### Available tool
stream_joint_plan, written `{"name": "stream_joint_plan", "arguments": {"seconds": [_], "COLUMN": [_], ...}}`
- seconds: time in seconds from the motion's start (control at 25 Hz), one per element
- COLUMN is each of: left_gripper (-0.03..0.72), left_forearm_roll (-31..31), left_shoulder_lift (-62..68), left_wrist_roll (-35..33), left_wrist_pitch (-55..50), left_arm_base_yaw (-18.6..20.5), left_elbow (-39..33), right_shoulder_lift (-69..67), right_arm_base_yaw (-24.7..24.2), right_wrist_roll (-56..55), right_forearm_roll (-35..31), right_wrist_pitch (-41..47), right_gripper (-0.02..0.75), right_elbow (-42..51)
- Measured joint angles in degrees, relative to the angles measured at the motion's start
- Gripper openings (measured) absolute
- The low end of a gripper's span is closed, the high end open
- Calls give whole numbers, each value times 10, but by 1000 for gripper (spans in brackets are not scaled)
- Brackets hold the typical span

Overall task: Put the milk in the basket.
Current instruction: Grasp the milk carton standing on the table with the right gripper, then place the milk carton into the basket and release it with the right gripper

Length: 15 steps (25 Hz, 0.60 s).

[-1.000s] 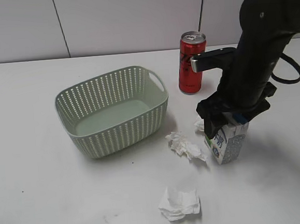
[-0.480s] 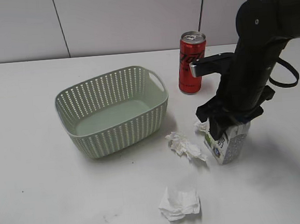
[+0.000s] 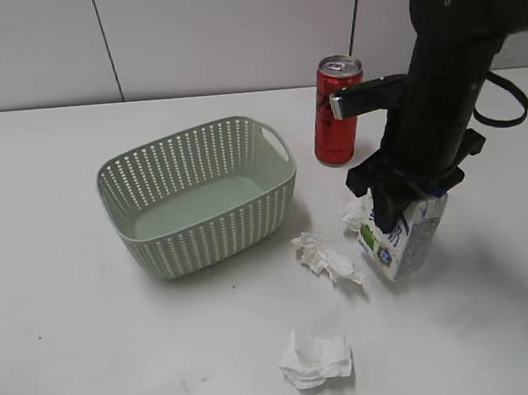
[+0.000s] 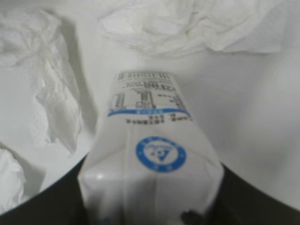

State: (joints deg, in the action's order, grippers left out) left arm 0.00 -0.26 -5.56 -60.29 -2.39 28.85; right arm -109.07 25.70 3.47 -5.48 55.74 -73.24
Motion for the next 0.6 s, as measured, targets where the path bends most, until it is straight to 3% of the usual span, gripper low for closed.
{"name": "stream_joint_plan", "arguments": {"seconds": [0.24,0.6], "left_gripper": [239,239], "left_forearm_roll": [0,0], "left_shoulder_lift": [0,0], "left_wrist_roll": [0,0], "left_wrist_pitch": [0,0], "left_arm_base_yaw": [0,0], "left_elbow": [0,0], "right_shoulder_lift": [0,0], "right_arm_base_yaw": [0,15], "right_wrist_roll": [14,16], "right_forearm_roll": [0,-60], "right_wrist_pitch": [122,135], "right_gripper": [341,337], "right_elbow": [-92,-233]}}
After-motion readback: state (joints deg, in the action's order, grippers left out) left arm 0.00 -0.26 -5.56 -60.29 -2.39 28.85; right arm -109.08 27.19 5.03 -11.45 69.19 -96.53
